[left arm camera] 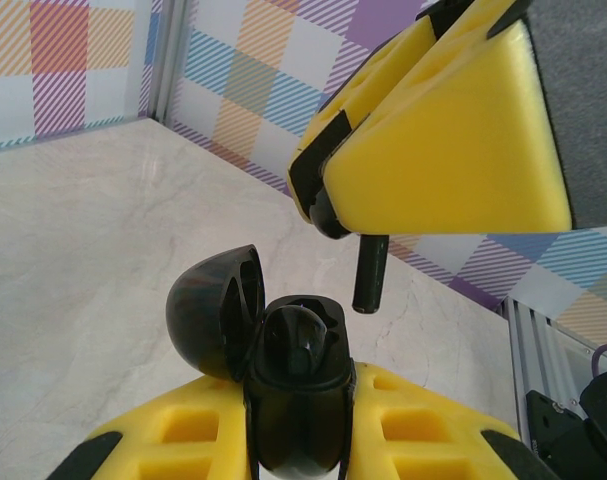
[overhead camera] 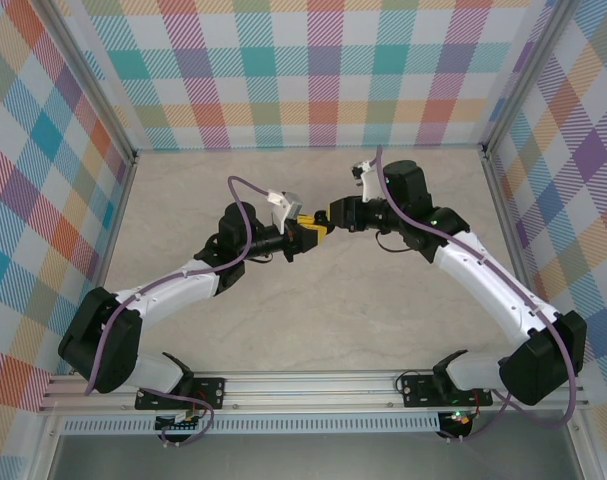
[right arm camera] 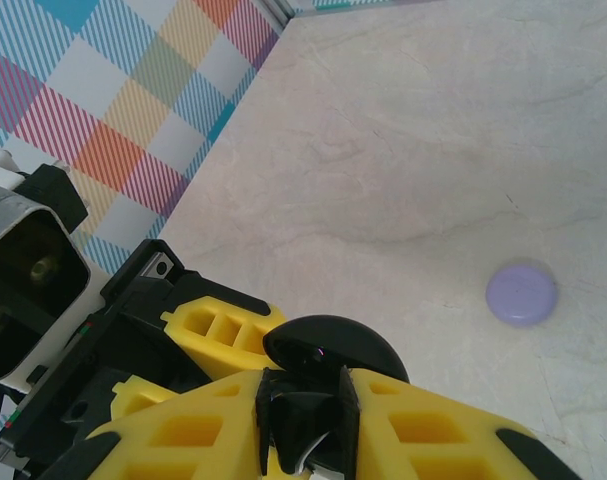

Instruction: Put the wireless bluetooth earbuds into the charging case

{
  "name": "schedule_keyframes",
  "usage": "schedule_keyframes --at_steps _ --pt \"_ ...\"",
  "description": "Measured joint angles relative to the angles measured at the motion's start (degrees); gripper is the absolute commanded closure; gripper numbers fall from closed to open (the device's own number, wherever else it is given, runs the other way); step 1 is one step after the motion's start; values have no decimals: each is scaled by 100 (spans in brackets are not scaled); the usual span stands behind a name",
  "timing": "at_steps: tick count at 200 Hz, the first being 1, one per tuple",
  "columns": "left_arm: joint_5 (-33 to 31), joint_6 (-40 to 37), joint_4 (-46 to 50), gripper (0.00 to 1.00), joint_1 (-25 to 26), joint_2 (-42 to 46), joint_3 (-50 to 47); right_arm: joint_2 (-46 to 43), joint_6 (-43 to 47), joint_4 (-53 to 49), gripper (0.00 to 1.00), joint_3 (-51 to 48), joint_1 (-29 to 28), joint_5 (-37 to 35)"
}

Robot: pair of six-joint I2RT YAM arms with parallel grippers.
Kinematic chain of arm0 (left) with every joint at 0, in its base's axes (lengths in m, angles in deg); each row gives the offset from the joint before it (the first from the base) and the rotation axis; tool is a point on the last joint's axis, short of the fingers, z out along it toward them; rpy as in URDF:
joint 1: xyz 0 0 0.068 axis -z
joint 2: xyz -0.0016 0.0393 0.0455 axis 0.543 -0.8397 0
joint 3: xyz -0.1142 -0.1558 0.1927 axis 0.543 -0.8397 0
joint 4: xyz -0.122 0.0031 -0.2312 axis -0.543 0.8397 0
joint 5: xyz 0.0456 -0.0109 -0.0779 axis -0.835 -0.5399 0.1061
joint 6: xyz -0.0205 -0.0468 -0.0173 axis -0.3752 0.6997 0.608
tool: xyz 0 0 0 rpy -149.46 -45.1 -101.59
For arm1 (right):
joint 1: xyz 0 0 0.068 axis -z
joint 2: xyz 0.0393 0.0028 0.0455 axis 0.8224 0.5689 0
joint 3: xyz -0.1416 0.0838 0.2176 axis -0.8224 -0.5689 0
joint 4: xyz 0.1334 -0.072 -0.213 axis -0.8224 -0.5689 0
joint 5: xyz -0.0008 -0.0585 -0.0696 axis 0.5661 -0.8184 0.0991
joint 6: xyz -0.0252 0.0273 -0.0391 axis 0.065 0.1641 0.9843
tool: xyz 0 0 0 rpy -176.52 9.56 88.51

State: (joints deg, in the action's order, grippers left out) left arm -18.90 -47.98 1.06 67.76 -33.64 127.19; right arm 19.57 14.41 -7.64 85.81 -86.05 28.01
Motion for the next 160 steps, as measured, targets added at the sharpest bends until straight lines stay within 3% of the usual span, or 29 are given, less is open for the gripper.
schedule_keyframes --at_steps 160 --pt "114 59 -20 98 0 35 0 74 114 -50 73 57 -90 -216"
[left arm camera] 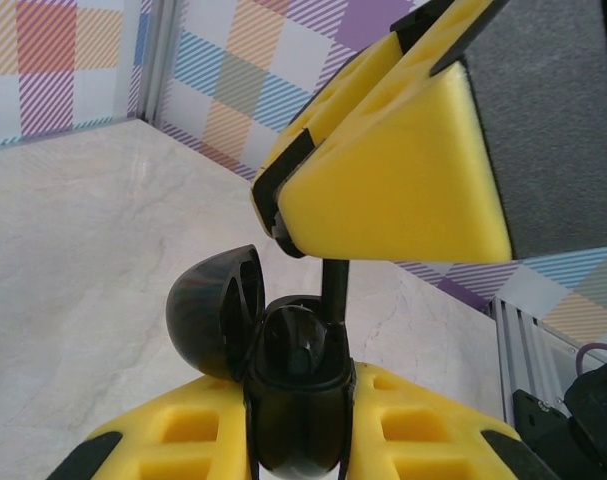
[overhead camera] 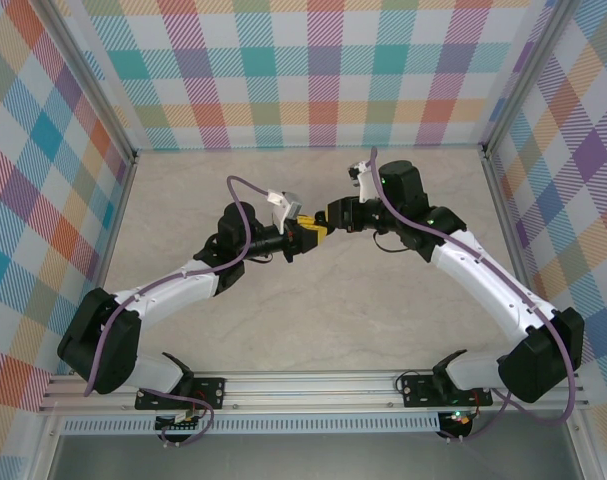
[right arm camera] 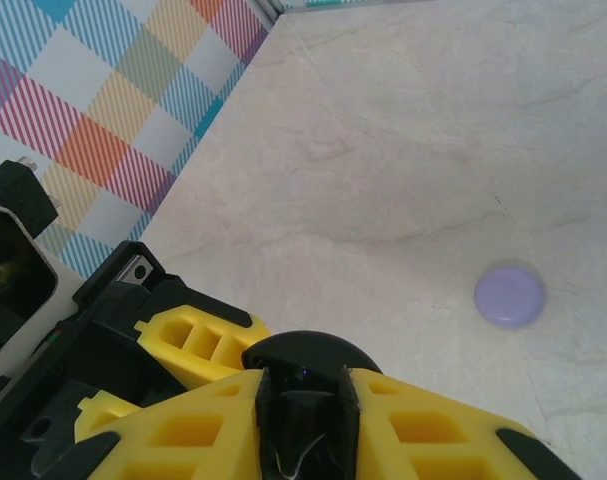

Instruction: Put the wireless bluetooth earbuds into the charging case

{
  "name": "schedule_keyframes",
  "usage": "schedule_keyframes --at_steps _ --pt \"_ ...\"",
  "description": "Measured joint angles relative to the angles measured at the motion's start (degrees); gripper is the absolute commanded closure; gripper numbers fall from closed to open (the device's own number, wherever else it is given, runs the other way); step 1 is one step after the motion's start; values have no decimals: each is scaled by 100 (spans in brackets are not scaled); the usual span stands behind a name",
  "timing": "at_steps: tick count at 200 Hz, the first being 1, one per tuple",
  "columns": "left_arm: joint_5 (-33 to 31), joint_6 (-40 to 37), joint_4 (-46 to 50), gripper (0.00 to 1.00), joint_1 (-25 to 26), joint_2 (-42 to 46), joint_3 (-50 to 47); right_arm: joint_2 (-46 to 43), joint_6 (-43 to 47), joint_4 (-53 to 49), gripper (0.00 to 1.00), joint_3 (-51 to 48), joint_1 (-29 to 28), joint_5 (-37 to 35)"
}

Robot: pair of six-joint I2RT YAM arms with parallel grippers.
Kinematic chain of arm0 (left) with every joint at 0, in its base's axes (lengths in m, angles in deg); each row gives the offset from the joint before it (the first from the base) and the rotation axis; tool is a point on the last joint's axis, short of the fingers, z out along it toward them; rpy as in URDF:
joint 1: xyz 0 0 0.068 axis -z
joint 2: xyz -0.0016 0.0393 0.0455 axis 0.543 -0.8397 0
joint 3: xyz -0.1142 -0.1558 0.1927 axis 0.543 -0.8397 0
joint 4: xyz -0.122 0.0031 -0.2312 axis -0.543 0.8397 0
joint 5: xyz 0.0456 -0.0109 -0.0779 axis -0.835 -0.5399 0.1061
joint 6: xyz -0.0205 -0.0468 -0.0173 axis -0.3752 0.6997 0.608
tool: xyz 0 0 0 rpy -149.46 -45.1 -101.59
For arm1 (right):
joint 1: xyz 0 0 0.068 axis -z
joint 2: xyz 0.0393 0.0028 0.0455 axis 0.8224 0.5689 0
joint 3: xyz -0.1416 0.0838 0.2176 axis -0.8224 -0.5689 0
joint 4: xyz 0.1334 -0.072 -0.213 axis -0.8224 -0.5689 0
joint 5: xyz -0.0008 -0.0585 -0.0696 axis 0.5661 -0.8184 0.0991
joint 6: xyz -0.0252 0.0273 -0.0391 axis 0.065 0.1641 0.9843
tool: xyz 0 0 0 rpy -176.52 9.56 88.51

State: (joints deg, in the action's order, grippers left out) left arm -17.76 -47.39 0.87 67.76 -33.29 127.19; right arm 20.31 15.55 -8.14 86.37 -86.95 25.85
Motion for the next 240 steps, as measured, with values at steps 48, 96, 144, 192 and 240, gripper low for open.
schedule_keyframes --at_steps 48,96,144,192,240 --pt "57 0 0 98 0 4 0 26 2 -24 73 11 0 -44" --pt "35 4 0 97 13 2 0 52 35 -85 73 70 -33 -42" --pt "-42 46 0 98 31 4 0 63 63 -118 73 74 -81 -42" --pt "-79 90 0 98 31 2 0 63 131 -214 73 74 -111 -188" --pt "-74 111 2 97 31 2 0 63 125 -208 73 74 -111 -369"
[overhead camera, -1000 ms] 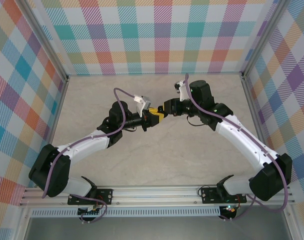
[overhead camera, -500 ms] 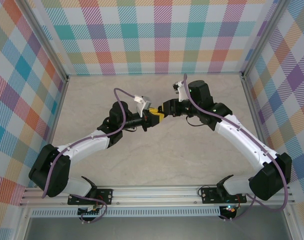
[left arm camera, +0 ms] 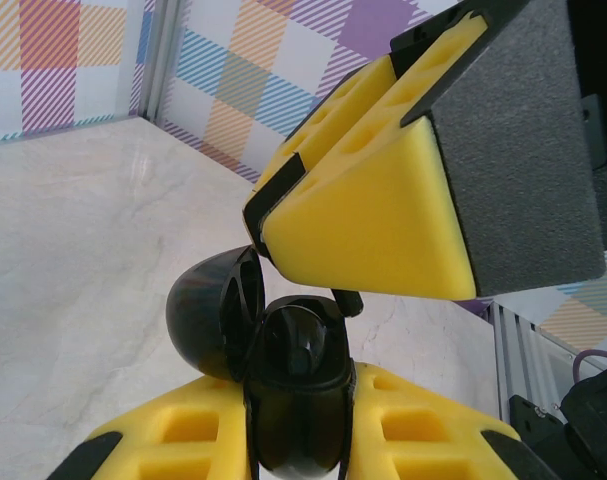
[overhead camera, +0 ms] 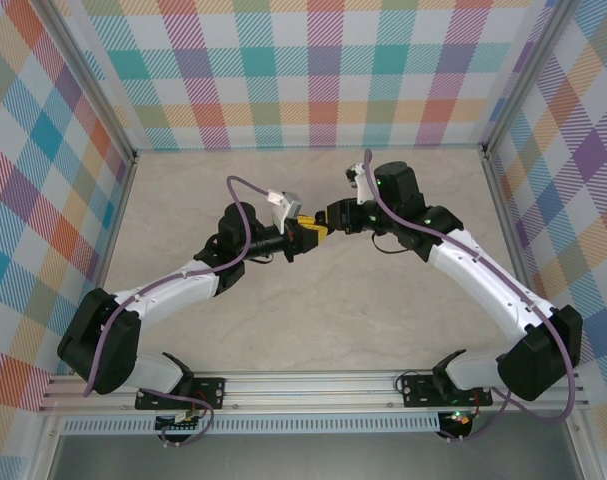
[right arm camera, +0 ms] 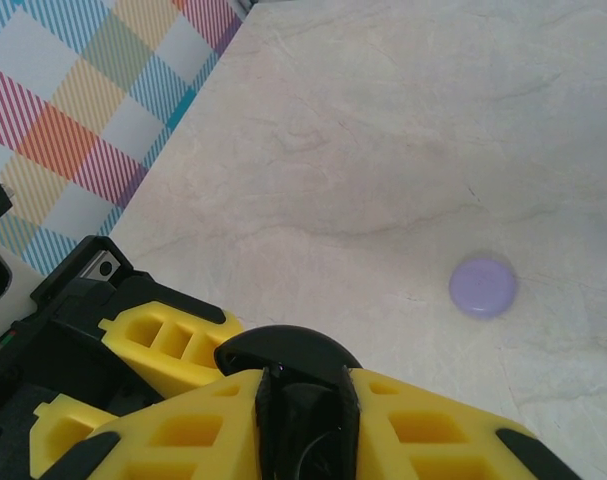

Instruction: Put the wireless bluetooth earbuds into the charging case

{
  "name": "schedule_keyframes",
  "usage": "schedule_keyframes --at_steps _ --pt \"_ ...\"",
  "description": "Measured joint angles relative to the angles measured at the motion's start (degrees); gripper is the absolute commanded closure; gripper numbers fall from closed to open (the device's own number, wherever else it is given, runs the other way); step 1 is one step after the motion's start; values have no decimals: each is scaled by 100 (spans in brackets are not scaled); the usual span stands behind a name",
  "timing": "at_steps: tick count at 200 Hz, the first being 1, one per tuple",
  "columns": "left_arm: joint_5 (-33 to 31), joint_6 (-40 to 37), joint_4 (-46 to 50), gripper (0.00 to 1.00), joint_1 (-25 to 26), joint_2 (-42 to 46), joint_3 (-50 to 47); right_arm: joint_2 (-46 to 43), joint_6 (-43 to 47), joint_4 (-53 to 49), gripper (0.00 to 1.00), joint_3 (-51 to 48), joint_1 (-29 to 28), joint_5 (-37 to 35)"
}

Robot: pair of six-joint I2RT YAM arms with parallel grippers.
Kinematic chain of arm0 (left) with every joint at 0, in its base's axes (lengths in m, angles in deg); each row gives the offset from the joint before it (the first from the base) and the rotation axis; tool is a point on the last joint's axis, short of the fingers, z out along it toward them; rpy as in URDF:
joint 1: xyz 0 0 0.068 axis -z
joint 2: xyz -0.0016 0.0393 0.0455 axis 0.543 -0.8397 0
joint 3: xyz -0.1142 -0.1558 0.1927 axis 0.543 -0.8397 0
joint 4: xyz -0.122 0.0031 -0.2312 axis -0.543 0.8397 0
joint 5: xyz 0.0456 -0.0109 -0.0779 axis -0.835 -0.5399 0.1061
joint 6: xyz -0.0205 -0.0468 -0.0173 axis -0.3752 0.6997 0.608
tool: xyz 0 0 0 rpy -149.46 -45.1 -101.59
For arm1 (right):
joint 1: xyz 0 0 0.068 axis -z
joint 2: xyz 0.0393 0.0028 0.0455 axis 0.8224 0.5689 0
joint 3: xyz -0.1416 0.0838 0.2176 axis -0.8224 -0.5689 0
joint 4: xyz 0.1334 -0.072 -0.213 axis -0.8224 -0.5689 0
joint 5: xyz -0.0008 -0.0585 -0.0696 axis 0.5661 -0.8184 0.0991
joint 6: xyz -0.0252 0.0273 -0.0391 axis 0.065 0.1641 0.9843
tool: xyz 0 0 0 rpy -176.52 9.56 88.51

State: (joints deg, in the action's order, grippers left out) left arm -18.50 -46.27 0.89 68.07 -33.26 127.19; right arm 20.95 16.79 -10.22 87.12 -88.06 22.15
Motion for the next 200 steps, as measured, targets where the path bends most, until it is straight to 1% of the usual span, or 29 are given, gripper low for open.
schedule_keyframes --at_steps 83,118,159,200 --pt "-42 74 83 97 0 -13 120 -35 -129 177 73 0 -2 -85" --pt "-87 271 79 97 0 -140 205 -131 -173 321 74 -2 -15 -140" --pt "-87 522 48 97 0 -243 227 -243 -251 457 74 -35 -52 -350" --pt "-85 673 7 97 0 -258 308 -302 -258 564 74 -136 -146 -706"
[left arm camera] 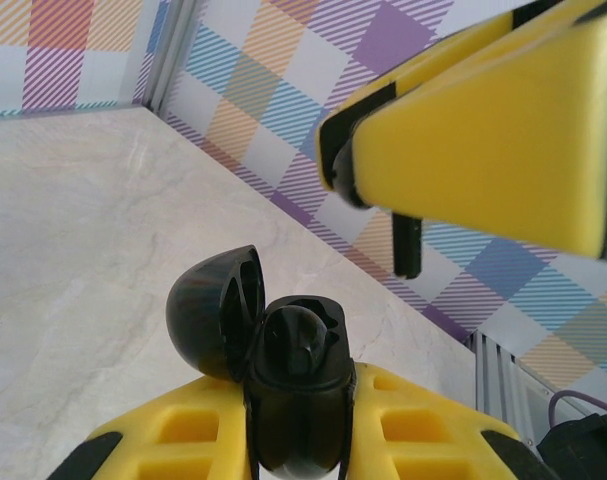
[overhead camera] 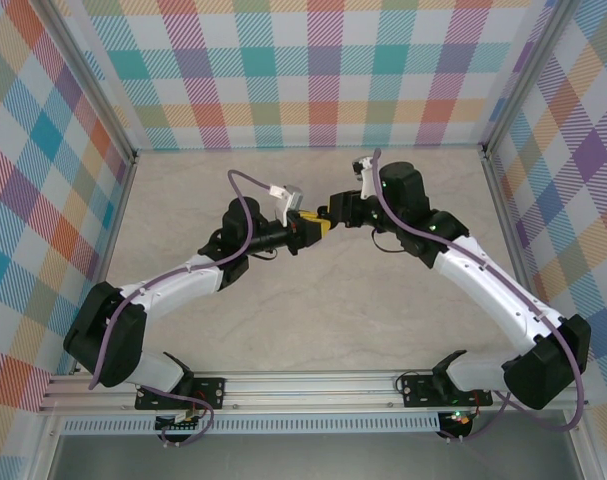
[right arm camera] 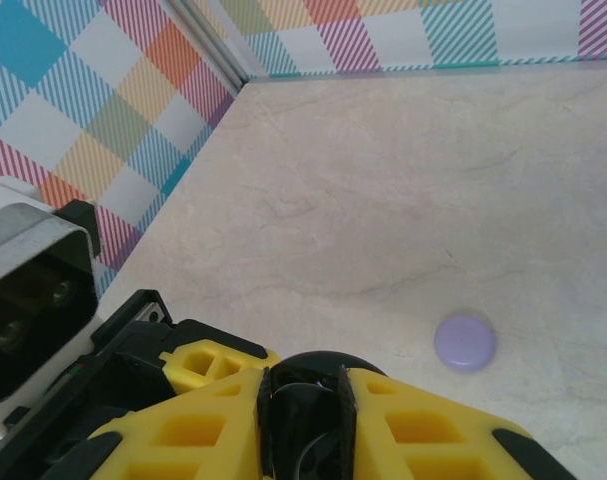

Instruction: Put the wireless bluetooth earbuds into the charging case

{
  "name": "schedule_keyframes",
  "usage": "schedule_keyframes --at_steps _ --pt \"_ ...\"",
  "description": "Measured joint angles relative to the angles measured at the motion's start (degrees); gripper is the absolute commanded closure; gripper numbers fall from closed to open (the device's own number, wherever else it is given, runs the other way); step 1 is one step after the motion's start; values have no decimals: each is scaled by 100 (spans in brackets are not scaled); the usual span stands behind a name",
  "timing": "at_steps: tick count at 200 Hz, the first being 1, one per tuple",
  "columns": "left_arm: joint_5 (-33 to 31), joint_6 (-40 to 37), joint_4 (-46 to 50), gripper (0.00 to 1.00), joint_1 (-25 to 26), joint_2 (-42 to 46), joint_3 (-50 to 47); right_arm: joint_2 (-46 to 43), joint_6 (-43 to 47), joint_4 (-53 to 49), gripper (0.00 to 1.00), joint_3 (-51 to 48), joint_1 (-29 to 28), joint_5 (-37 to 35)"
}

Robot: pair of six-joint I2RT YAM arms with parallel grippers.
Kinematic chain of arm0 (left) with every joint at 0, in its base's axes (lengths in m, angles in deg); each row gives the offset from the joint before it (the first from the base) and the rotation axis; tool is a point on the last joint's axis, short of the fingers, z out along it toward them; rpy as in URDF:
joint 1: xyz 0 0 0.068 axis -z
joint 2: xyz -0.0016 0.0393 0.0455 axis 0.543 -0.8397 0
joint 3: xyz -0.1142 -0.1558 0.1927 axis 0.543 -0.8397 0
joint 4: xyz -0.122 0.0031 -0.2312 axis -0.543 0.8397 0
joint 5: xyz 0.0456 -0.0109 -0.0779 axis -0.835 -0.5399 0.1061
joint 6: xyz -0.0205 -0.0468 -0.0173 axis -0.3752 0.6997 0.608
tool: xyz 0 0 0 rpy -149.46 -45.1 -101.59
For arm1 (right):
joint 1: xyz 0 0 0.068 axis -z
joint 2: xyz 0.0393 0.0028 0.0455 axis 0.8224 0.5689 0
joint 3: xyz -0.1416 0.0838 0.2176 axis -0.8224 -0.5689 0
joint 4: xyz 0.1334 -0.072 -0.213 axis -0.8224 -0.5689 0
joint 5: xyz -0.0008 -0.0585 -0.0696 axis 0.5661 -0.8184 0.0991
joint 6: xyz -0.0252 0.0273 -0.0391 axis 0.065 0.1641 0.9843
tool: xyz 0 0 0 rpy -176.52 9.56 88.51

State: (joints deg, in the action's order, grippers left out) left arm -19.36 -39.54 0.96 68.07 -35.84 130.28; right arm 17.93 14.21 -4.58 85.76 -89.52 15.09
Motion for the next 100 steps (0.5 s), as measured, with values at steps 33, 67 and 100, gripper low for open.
schedule_keyframes --at_steps 33,67,100 --pt "4 122 -11 97 0 0 68 -55 2 133 74 -131 -59 -216" --pt "26 146 -11 97 2 0 98 -92 2 223 74 -136 -81 -354" --pt "68 170 -9 98 33 0 142 -92 0 251 74 -136 -85 -474"
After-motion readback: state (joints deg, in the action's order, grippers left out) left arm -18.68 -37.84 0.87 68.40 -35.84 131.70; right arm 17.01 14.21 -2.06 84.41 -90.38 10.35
